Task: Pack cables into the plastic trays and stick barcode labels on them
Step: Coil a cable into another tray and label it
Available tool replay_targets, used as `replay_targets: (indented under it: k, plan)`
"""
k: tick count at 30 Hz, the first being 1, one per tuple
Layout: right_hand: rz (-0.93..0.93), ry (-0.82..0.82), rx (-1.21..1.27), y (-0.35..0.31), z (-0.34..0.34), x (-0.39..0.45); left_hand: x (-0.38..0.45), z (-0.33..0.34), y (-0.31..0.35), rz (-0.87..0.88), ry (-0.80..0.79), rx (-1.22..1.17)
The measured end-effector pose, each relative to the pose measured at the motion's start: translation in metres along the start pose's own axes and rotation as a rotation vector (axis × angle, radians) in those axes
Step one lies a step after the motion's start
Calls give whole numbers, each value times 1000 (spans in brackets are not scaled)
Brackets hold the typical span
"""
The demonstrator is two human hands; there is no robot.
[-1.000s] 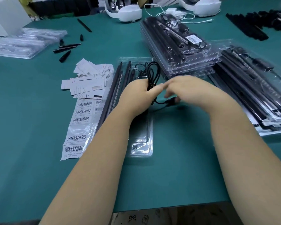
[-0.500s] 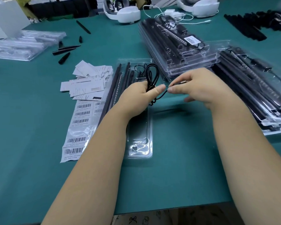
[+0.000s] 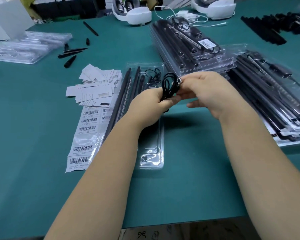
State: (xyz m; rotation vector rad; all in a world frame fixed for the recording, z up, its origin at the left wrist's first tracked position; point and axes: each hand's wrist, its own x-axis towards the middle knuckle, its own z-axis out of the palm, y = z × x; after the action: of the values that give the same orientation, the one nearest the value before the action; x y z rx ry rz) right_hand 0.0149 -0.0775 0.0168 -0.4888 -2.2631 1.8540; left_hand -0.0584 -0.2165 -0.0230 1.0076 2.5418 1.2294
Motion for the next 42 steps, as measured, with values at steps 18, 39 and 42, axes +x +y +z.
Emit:
replay_targets:
  k: [18,39,42]
  plan:
    - [38,-291,-1122,-4,8,-17,0,9,14,186,-76,603]
    - [-44,-368,-1153,0,18,-13,-1,1,9,119,-55,307]
    - [48,-407,-977,1,7,-5,-1,1,8,130,-74,328]
